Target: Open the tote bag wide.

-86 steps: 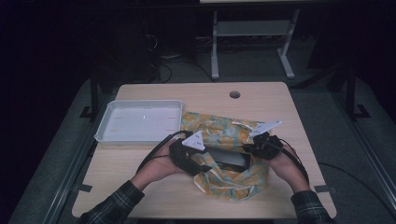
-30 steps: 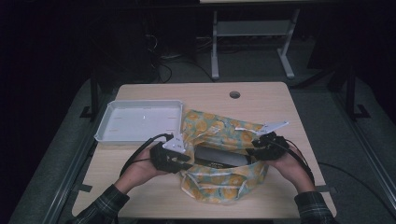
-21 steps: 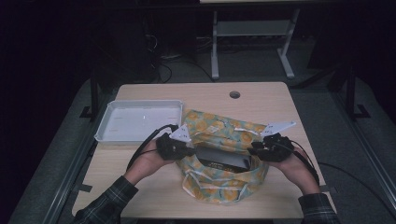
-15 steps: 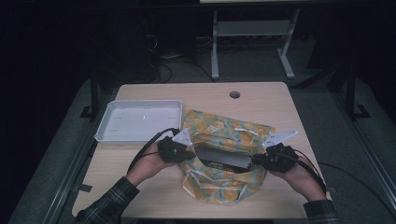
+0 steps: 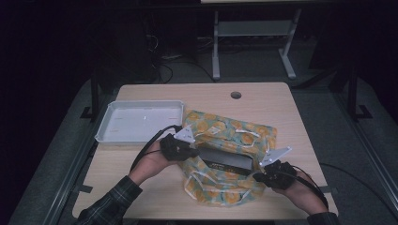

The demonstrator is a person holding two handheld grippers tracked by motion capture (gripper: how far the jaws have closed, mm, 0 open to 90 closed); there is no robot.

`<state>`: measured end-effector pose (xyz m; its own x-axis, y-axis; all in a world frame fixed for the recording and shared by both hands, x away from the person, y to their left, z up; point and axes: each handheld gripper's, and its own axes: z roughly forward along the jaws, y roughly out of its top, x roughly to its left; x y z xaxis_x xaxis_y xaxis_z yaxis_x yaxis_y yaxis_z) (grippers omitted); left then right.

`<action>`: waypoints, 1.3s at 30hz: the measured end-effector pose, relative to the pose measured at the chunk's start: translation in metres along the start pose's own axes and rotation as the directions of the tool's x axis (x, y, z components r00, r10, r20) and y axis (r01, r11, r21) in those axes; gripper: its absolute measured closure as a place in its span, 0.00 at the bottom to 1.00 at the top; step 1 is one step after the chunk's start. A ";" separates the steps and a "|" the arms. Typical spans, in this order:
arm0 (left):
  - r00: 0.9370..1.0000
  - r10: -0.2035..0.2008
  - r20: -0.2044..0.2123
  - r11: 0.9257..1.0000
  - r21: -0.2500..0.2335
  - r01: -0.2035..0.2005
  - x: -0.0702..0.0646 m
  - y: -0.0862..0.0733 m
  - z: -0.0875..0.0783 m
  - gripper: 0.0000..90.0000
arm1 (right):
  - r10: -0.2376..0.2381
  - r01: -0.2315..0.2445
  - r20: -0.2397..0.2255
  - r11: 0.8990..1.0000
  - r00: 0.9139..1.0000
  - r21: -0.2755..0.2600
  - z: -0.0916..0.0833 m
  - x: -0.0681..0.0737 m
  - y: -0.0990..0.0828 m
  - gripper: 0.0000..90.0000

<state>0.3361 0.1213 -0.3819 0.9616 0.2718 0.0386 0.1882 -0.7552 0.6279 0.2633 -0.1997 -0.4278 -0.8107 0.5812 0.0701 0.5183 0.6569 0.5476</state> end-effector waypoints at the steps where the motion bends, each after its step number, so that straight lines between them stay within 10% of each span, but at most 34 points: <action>1: 1.000 0.003 0.002 1.000 0.004 -0.003 0.001 0.001 0.003 0.98 | -0.001 0.001 0.002 1.000 1.000 0.007 0.001 0.000 0.000 0.99; 16: 0.998 -0.007 0.060 0.989 0.146 -0.002 -0.006 -0.032 0.028 0.99 | -0.005 0.005 -0.011 1.000 1.000 0.022 0.008 -0.002 -0.002 0.99; 22: 0.997 -0.066 0.050 0.986 0.157 0.058 0.002 -0.045 0.038 0.99 | 0.002 -0.001 -0.014 0.999 1.000 0.032 0.011 -0.005 -0.003 0.99; 39: 0.997 -0.068 0.034 0.982 0.178 0.061 0.004 -0.050 0.043 0.99 | -0.010 0.010 -0.005 0.999 1.000 0.046 0.017 -0.007 -0.006 0.98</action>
<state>0.3394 0.1347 -0.4466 0.9529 0.3017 -0.0307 0.2787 -0.8314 0.4807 0.2706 -0.1998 -0.4463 -0.8173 0.5721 0.0686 0.5219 0.6845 0.5090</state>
